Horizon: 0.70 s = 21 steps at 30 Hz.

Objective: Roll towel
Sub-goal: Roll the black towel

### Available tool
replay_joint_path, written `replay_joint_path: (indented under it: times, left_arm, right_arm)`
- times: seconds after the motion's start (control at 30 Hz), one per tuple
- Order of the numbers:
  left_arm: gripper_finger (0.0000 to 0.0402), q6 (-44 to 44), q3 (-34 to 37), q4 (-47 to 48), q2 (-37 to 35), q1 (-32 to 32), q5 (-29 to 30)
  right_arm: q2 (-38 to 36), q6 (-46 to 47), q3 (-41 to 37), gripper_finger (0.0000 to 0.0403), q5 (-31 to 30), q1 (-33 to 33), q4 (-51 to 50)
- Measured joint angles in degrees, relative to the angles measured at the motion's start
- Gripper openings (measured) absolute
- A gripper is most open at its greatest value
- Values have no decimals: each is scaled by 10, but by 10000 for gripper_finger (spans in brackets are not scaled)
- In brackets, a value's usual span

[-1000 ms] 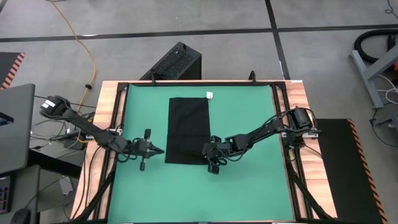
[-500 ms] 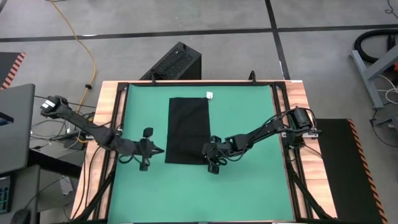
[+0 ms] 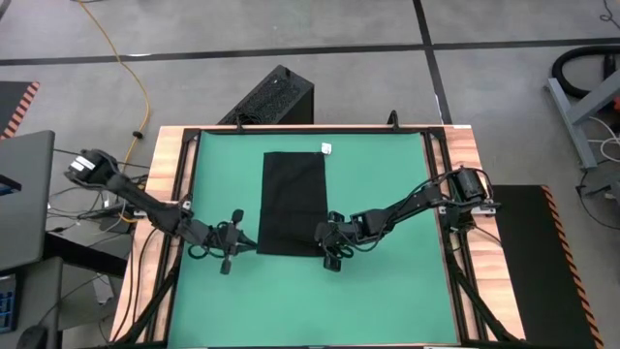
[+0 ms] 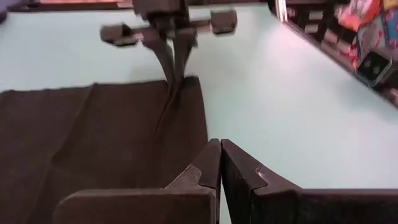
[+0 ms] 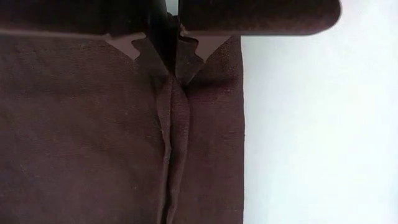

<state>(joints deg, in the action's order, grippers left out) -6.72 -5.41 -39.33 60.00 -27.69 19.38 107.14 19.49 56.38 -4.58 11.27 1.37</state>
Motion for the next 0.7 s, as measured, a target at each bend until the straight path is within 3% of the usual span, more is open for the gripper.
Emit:
replay_joint_path:
  times: [0.47,0.7]
  left_arm:
    - [0,10,-7,-99,190,25,-8]
    - [0,14,-7,-127,247,53,-10]
  right_arm:
    - [0,0,0,26,0,0,2]
    - [0,0,0,26,0,0,3]
